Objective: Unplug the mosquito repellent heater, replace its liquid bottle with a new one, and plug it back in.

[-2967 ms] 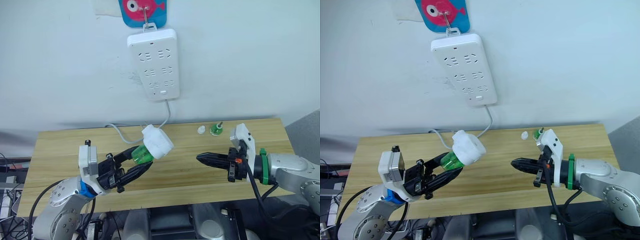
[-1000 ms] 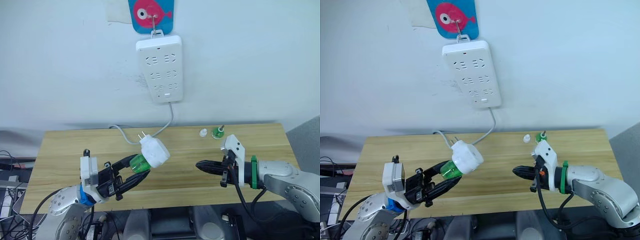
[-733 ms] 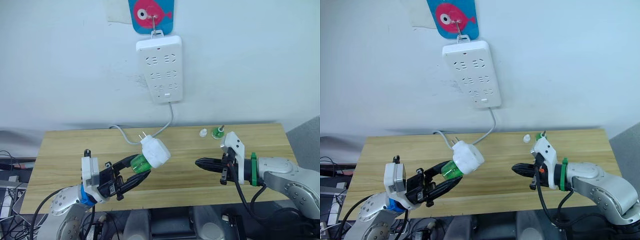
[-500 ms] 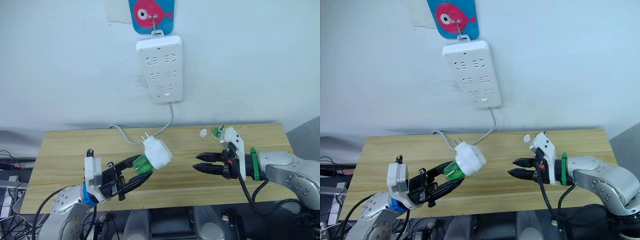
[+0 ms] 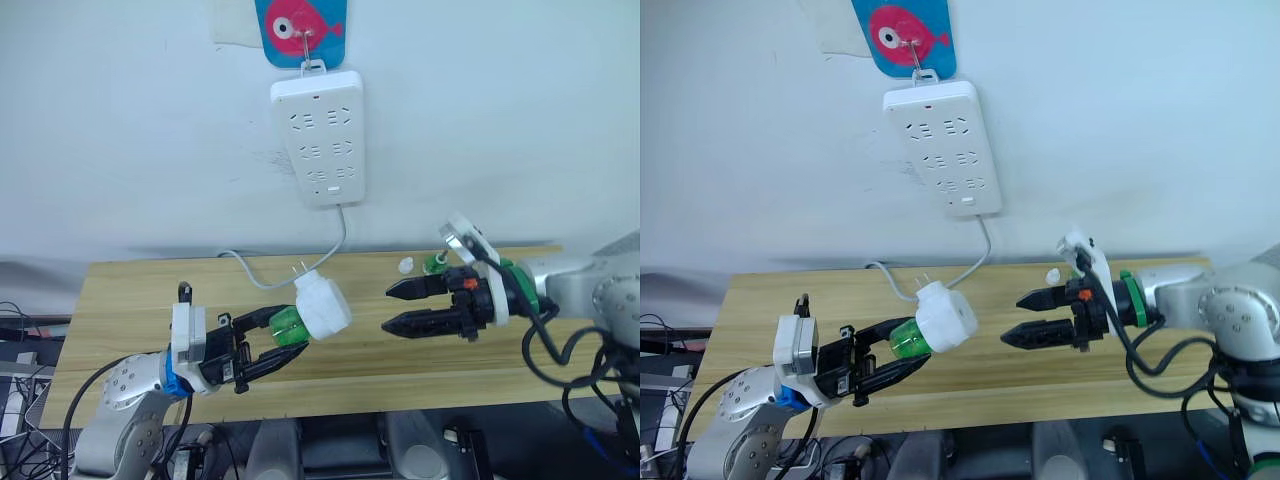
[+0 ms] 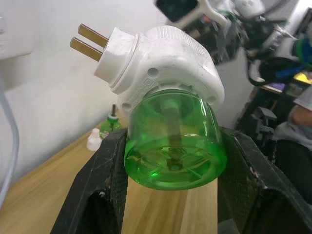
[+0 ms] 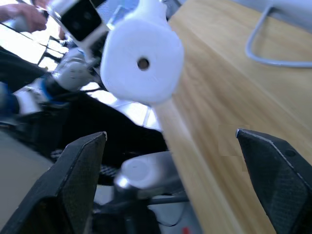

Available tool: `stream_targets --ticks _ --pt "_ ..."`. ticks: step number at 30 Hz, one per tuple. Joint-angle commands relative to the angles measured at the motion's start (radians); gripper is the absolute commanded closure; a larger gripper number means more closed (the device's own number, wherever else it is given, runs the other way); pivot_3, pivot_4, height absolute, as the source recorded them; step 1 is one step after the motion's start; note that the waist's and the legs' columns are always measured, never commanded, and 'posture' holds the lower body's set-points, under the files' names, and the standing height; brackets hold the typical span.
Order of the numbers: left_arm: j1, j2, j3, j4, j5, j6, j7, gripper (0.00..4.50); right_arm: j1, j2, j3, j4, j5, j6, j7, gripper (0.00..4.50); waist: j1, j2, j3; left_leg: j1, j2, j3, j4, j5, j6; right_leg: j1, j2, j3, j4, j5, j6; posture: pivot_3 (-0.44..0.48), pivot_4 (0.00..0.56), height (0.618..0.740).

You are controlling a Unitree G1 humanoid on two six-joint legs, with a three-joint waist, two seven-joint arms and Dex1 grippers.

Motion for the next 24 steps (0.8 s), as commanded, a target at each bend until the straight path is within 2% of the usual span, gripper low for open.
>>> stream_targets --ticks 1,8,24 --pt "-0.021 0.013 -0.006 -0.027 -0.015 0.001 -0.018 2.24 -0.057 0.011 0.004 0.045 0.085 0.084 -0.010 0.03 0.000 0.000 0.000 0.000 0.000 0.000 0.000 0.000 0.000 0.000 0.000 0.000 0.000 0.000 0.000 -0.188 0.294 0.740" --pt "-0.084 0.034 -0.028 -0.040 0.004 0.002 -0.031 2.24 -0.141 0.045 0.030 0.105 0.136 0.169 -0.031 0.03 0.000 0.000 0.000 -0.001 0.000 0.000 -0.001 0.000 0.000 0.000 0.000 0.000 -0.001 0.000 0.000 -0.181 0.303 0.740" --pt "-0.154 0.028 -0.076 -0.025 0.016 0.000 -0.043 2.24 -0.223 0.132 0.042 0.171 0.217 0.204 -0.116 0.03 -0.001 0.000 0.001 -0.001 0.000 0.000 -0.001 0.000 0.000 0.000 0.000 0.000 -0.001 0.000 0.000 -0.180 0.314 0.740"
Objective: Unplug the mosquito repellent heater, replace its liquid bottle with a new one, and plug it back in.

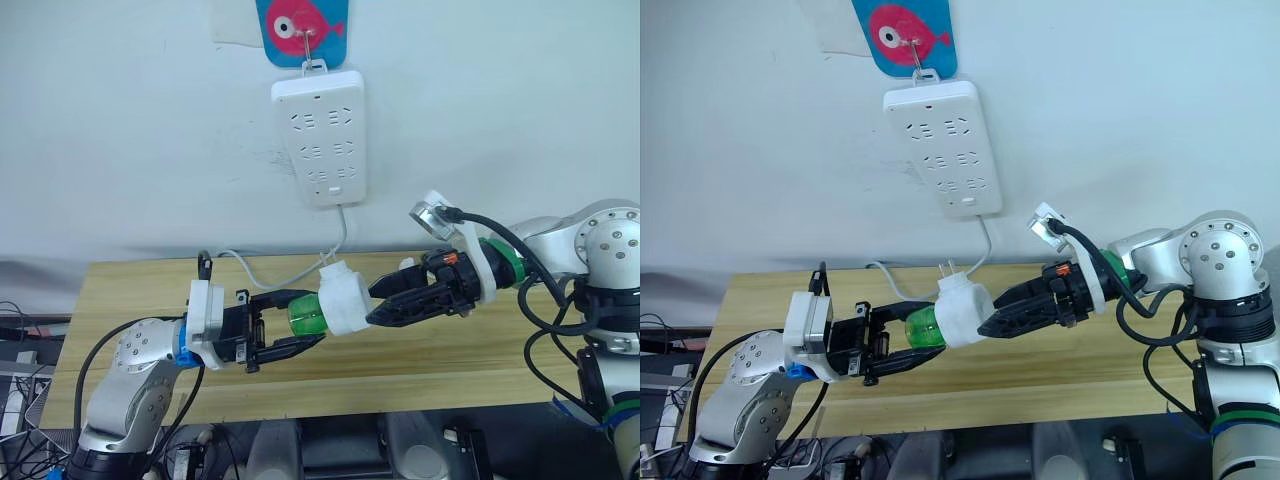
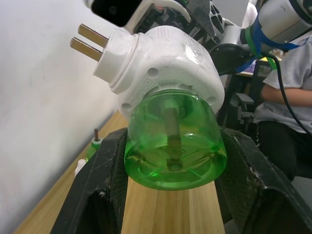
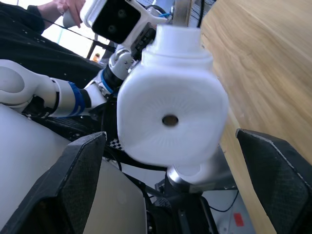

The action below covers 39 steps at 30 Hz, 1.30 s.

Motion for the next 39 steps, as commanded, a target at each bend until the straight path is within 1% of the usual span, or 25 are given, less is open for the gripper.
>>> stream_targets --ticks 1,10,15,19,22,24,25,27,33,39 --pt "-0.008 -0.004 -0.008 -0.018 -0.004 -0.011 -0.008 2.24 -0.034 0.009 -0.002 -0.007 0.062 0.008 -0.018 0.03 0.000 0.000 0.000 0.000 0.000 0.000 0.000 0.000 0.000 0.000 0.000 0.000 0.000 0.000 0.000 -0.180 0.314 0.740" --pt "-0.044 -0.024 -0.027 -0.009 0.001 -0.004 0.009 2.24 -0.053 0.044 0.027 0.015 0.145 -0.015 -0.098 0.03 0.001 0.000 0.000 0.000 0.000 0.000 0.000 0.000 0.000 0.000 0.000 0.000 0.000 0.000 0.000 -0.179 0.312 0.740" --pt "-0.048 -0.016 -0.028 -0.010 -0.015 0.027 0.007 2.24 -0.054 0.037 0.046 0.019 0.192 -0.033 -0.139 0.03 0.000 0.000 0.000 0.000 0.000 0.000 0.000 0.000 0.000 0.000 0.000 0.000 0.000 0.000 0.000 -0.180 0.314 0.740" --pt "-0.058 -0.029 -0.024 -0.014 -0.015 0.038 0.030 2.24 -0.056 0.026 0.065 0.021 0.235 -0.053 -0.166 0.03 0.000 0.000 0.000 0.000 0.000 0.000 -0.001 0.000 0.000 0.000 0.000 0.000 -0.001 0.000 0.000 -0.181 0.315 0.740" --pt "-0.056 -0.037 -0.023 -0.016 0.016 0.020 0.052 2.24 -0.057 0.016 0.079 0.019 0.264 -0.070 -0.185 0.61 0.000 0.000 0.000 0.000 0.000 0.000 -0.001 0.000 0.000 0.000 0.000 0.000 -0.001 0.000 0.000 -0.181 0.317 0.740" --pt "-0.056 -0.041 -0.023 -0.015 0.028 0.005 0.057 2.24 -0.057 0.009 0.087 0.017 0.280 -0.081 -0.194 1.25 0.001 0.000 0.000 0.000 0.000 0.000 -0.001 0.000 0.000 0.000 0.000 0.000 -0.001 0.000 0.000 -0.184 0.317 0.740" --pt "-0.057 -0.041 -0.025 -0.013 0.034 -0.005 0.053 2.24 -0.058 0.005 0.091 0.016 0.288 -0.087 -0.199 1.49 0.001 0.000 0.001 0.000 0.000 0.000 -0.001 0.000 0.000 0.000 0.000 0.000 -0.001 0.000 0.000 -0.184 0.317 0.740" --pt "-0.061 -0.042 -0.028 -0.010 0.036 -0.010 0.050 2.24 -0.059 -0.001 0.099 0.014 0.302 -0.097 -0.206 1.51 0.000 0.000 0.001 0.000 0.000 0.000 -0.001 0.000 0.000 0.000 0.000 0.000 -0.001 0.000 0.000 -0.183 0.319 0.740" --pt "-0.067 -0.018 -0.035 -0.014 -0.018 0.046 0.018 2.24 -0.064 -0.018 0.111 0.014 0.333 -0.122 -0.218 1.51 0.000 0.000 0.001 -0.001 0.000 0.000 -0.001 0.000 0.000 0.000 0.000 0.000 -0.002 0.000 0.000 -0.185 0.321 0.740" --pt "-0.079 0.008 -0.032 -0.023 -0.056 0.150 0.046 2.24 -0.065 -0.037 0.121 0.008 0.361 -0.143 -0.228 1.51 0.000 0.000 0.001 -0.001 0.000 0.000 -0.002 0.000 0.000 0.000 0.000 0.000 -0.002 0.000 0.000 -0.189 0.322 0.740"
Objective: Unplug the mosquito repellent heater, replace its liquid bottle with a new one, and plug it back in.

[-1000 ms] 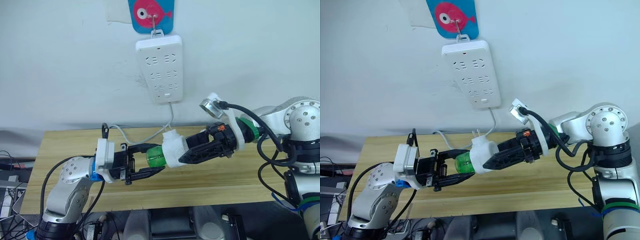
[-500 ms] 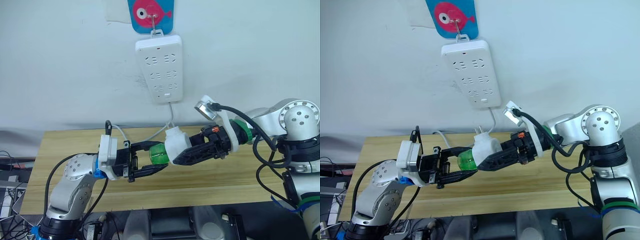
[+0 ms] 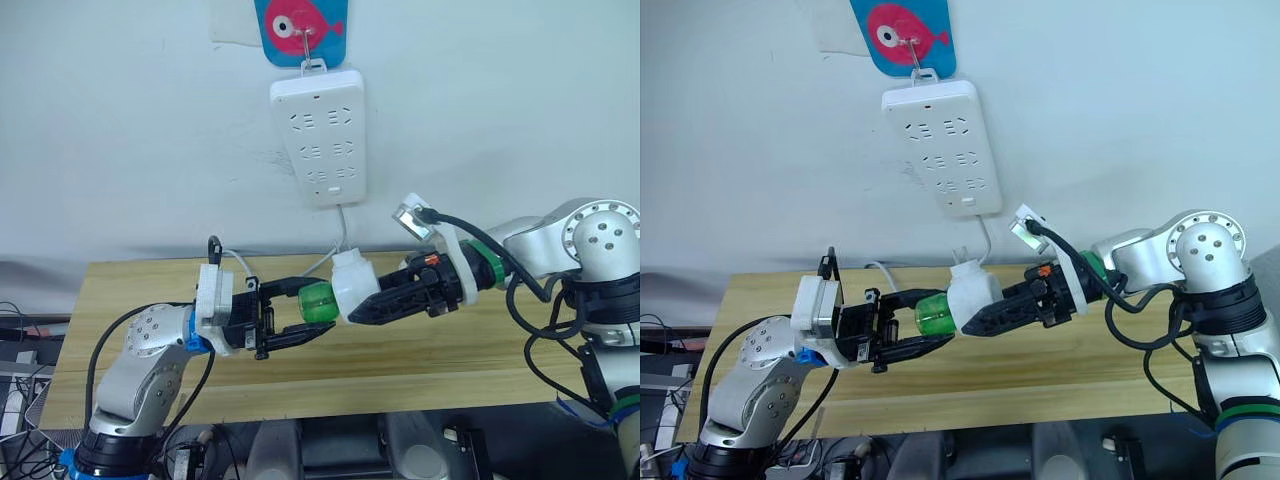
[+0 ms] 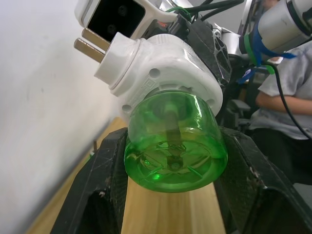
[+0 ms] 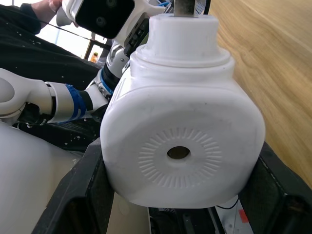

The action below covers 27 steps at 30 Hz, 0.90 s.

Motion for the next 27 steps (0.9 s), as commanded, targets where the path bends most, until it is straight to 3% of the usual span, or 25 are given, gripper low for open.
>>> stream_targets --ticks 1,7,16,27 --pt "0.000 0.009 -0.013 -0.022 -0.010 0.046 0.026 1.89 -0.031 0.003 -0.019 -0.040 0.108 -0.041 0.031 1.51 0.000 0.000 0.000 0.000 0.000 0.000 0.000 0.000 0.000 0.000 0.000 0.000 0.000 0.000 0.000 -0.190 0.322 0.740" --pt "0.005 0.015 -0.011 -0.035 -0.019 0.073 0.015 0.03 -0.031 -0.016 -0.003 -0.047 0.137 -0.064 0.018 1.51 -0.001 0.000 0.000 0.000 0.000 0.000 -0.001 0.000 0.000 0.000 0.000 0.000 -0.001 0.000 0.000 -0.190 0.324 0.740" --pt "0.020 0.037 0.012 0.016 0.099 -0.030 0.003 0.00 -0.022 -0.047 0.005 -0.055 0.120 -0.070 0.024 1.51 0.000 0.000 0.000 0.000 0.000 0.000 -0.001 0.000 0.000 0.000 0.000 0.000 -0.002 0.000 0.000 -0.194 0.322 0.740" --pt "0.053 0.111 0.022 -0.001 0.162 0.004 0.060 0.00 -0.030 -0.138 -0.034 -0.077 0.051 -0.059 0.038 1.51 -0.001 0.000 0.000 -0.001 0.000 0.000 -0.002 0.000 0.000 0.000 0.000 0.000 -0.004 0.000 0.000 -0.225 0.303 0.740"
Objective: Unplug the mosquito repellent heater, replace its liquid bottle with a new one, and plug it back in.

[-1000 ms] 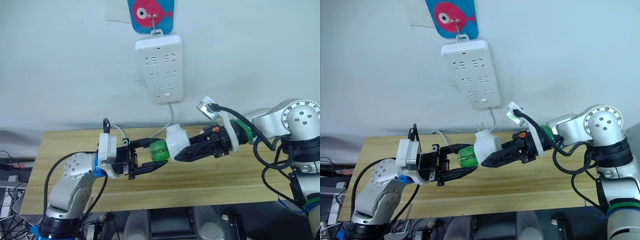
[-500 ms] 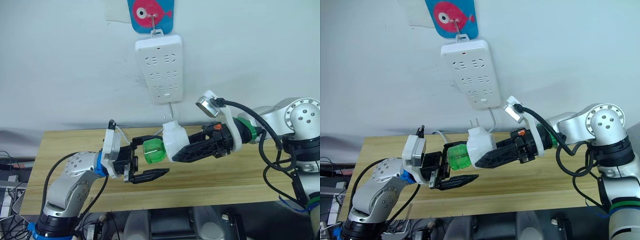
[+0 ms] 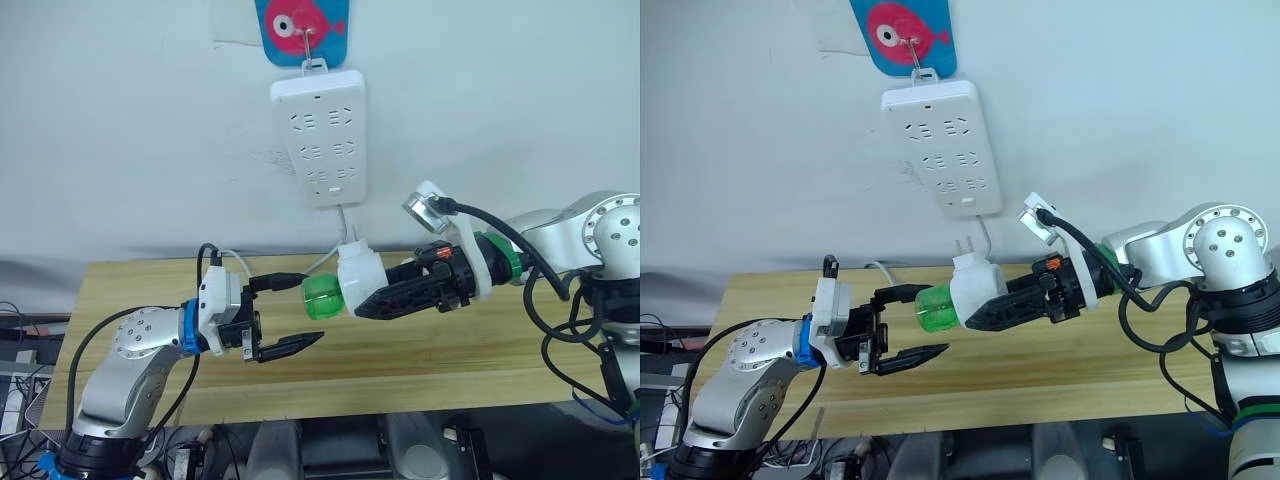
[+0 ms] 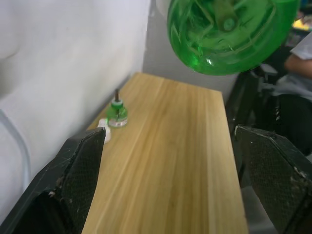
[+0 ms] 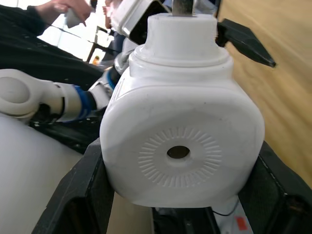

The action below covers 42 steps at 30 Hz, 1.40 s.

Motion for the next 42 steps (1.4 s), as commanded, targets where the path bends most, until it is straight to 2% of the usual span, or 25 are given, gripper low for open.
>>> stream_targets --ticks 1,5,13,26,34,42 --pt "0.010 0.040 0.002 -0.038 0.027 0.023 0.014 0.00 -0.014 -0.047 -0.049 -0.043 -0.014 0.000 0.016 1.51 0.000 0.000 0.000 0.000 0.000 0.000 0.000 0.000 0.000 0.000 0.000 0.000 0.000 0.000 0.000 -0.230 0.301 0.740" --pt "0.005 0.072 -0.025 -0.047 0.120 0.049 0.085 0.00 -0.017 -0.113 -0.047 -0.067 -0.078 0.031 0.015 1.51 -0.001 0.000 0.000 0.000 0.000 0.000 -0.001 0.000 0.000 0.000 0.000 0.000 -0.001 0.000 0.000 -0.245 0.301 0.740" --pt "-0.085 0.070 -0.075 -0.059 0.174 0.118 0.150 0.00 -0.040 -0.155 -0.035 -0.098 -0.169 0.080 0.017 1.51 -0.004 0.000 0.000 -0.001 0.000 0.000 -0.001 0.000 0.000 0.000 0.000 0.000 -0.002 0.000 0.000 -0.275 0.313 0.740" --pt "-0.196 0.021 -0.185 -0.029 0.266 0.089 0.177 0.00 -0.046 -0.005 -0.011 -0.060 -0.289 0.160 -0.140 1.51 -0.030 0.000 0.000 -0.003 0.000 0.001 -0.001 -0.001 0.002 0.000 0.000 -0.001 -0.005 0.000 0.000 -0.276 0.309 0.740" --pt "-0.238 -0.049 -0.263 0.044 0.336 0.038 0.189 0.00 -0.053 0.050 0.002 -0.027 -0.276 0.168 -0.219 1.51 -0.030 0.000 0.000 -0.005 0.000 0.000 0.000 0.000 0.000 0.000 0.000 -0.002 -0.006 0.000 0.000 -0.277 0.308 0.740" --pt "-0.303 -0.094 -0.294 0.122 0.367 0.002 0.176 0.00 -0.065 0.072 0.013 -0.009 -0.247 0.168 -0.269 1.51 -0.031 0.000 0.000 -0.005 0.000 0.000 0.000 0.000 0.000 0.000 0.000 -0.003 -0.006 0.000 0.000 -0.278 0.300 0.740"
